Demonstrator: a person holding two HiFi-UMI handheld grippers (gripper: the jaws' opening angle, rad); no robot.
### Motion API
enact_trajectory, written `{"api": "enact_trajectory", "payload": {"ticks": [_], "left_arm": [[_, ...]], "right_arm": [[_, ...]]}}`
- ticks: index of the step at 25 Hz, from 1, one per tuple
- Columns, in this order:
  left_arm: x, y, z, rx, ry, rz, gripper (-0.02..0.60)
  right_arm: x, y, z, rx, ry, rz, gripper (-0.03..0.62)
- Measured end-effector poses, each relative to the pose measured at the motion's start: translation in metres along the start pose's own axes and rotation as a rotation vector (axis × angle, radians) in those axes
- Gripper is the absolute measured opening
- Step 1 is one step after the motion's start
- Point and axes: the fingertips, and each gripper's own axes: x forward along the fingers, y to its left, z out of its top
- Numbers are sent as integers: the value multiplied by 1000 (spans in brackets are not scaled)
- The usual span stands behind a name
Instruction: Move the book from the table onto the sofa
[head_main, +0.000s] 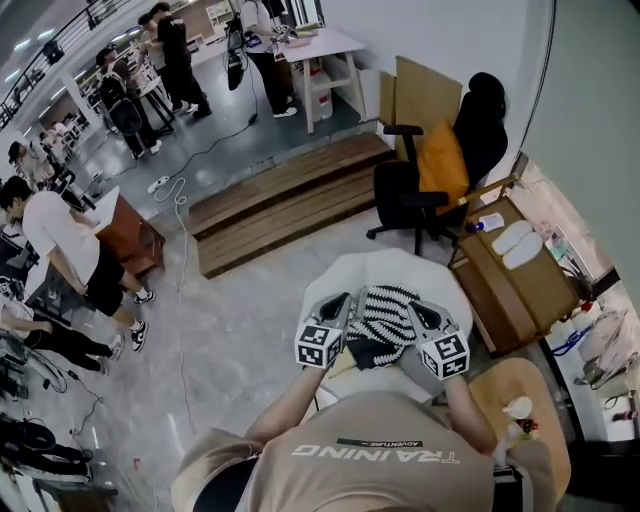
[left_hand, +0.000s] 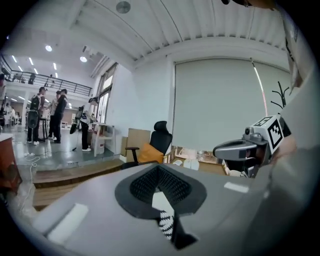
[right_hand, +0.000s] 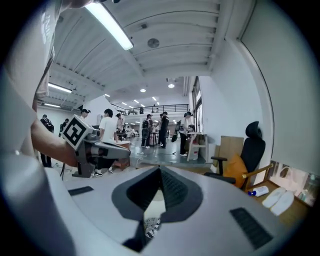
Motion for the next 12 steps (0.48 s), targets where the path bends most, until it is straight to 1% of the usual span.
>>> {"api": "enact_trajectory", "payload": {"ticks": [2,4,6,9,12], "left_arm": [[2,3,16,9,-41,32,6],[4,0,21,7,-52,36,6],[6,-4,17,8,-36,23,6],[12,-10,9,11,-9,7,6],[14,-15,7,12,14,-16,6]], "right_arm": [[-3,-14,11,36,-38,-38,5],[-6,-23,16,47,-58,-76,5],[-7,-27,17,51,-66,-94,5],[-9,-27,12,65,-64,-76,5],[-10,-25,9,69,-62,-79,5]]}}
